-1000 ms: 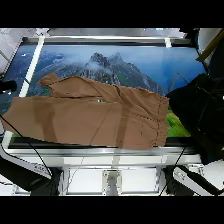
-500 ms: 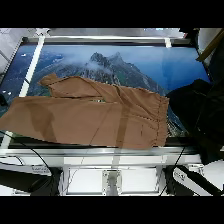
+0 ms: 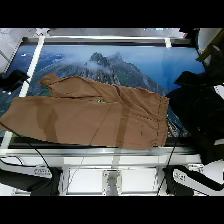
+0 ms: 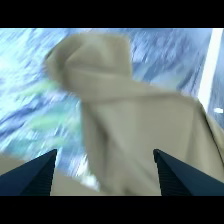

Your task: Fold the clothes and pants, and hang the long-sleeved shirts on hangers.

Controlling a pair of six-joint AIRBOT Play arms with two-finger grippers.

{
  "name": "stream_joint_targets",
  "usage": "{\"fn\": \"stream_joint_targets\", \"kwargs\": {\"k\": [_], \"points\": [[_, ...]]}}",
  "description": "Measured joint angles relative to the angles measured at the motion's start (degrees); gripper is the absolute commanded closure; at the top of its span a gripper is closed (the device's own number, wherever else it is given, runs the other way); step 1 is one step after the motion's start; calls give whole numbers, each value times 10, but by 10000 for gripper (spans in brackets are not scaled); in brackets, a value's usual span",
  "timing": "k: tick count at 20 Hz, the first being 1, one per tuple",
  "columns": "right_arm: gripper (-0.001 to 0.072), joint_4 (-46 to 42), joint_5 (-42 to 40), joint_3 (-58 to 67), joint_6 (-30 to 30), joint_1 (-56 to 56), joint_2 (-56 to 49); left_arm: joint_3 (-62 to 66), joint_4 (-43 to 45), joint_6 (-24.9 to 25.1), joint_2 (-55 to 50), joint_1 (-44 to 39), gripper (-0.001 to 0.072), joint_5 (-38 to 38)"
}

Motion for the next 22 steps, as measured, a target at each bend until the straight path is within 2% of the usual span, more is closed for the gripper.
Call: {"fn": "stream_joint_targets", "kwargs": {"k": [2, 3, 4, 7, 15, 17, 22], "points": [[183, 0, -8, 0, -12, 24, -25, 47, 64, -86, -41, -42, 23, 23], [183, -1, -11, 0, -19, 36, -37, 69, 87, -129, -63, -56, 108, 29], [183, -2, -13, 0, -26, 46, -49, 87, 102, -162, -83, -65, 151, 33], [183, -4, -17, 0, -47, 72, -80, 120, 126, -225, -127, -79, 151, 40], [183, -8, -51, 0, -70, 92, -107, 140, 140, -286, -173, -51, 163, 27], [183, -8, -56, 0, -72, 93, -108, 141, 133, -300, -182, -44, 230, 26], [183, -9, -60, 0, -73, 93, -109, 141, 90, -315, -212, -33, 243, 34]]}}
